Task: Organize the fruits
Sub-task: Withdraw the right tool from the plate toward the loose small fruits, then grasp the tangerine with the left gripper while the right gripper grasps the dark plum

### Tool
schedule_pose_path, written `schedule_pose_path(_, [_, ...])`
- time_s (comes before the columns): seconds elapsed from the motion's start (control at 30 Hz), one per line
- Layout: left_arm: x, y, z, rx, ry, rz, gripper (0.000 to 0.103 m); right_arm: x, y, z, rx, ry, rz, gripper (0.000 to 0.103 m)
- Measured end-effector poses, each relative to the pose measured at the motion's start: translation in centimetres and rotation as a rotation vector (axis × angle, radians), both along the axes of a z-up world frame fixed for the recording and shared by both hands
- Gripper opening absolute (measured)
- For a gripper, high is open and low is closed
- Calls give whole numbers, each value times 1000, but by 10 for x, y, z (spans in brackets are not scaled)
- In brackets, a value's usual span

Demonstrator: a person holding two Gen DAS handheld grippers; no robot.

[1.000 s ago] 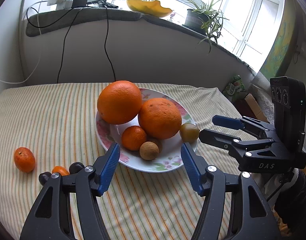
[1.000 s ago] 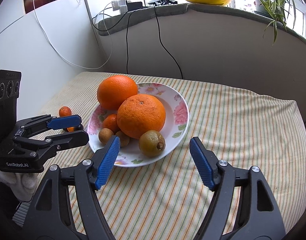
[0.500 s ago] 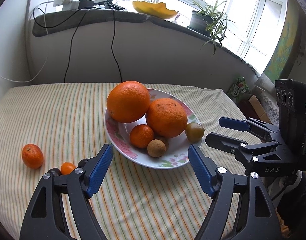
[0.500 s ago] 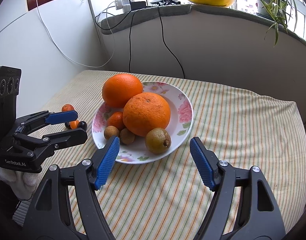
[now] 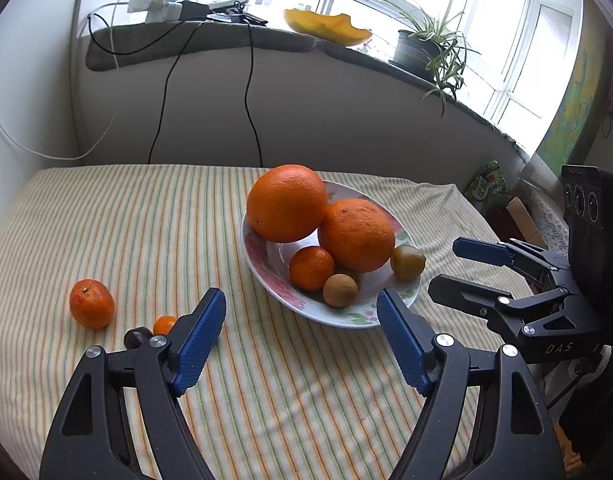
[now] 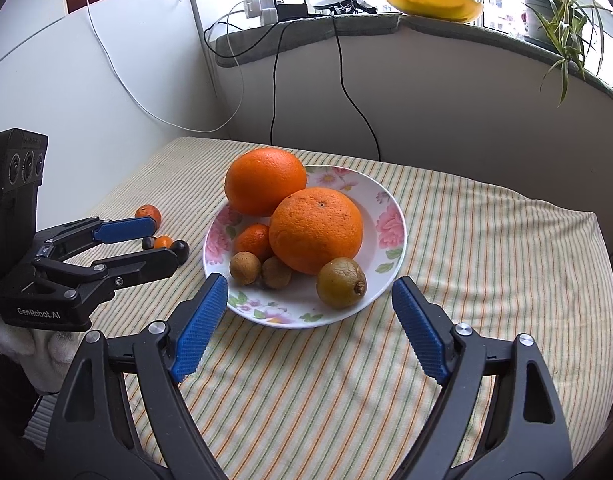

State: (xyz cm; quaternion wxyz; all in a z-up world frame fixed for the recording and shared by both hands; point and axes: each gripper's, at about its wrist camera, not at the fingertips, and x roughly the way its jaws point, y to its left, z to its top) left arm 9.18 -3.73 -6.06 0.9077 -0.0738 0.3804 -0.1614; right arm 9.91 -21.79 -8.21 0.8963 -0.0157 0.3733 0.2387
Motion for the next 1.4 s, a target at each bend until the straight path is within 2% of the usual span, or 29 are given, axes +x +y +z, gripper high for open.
schedule_pose_path(0.73, [-19, 61, -7, 24, 11, 116, 78, -11, 32, 4, 8, -4, 98, 87])
schedule_pose_path(1.4, [-24, 120, -17, 0, 20, 227, 78, -23, 89, -4, 53, 24, 247, 87])
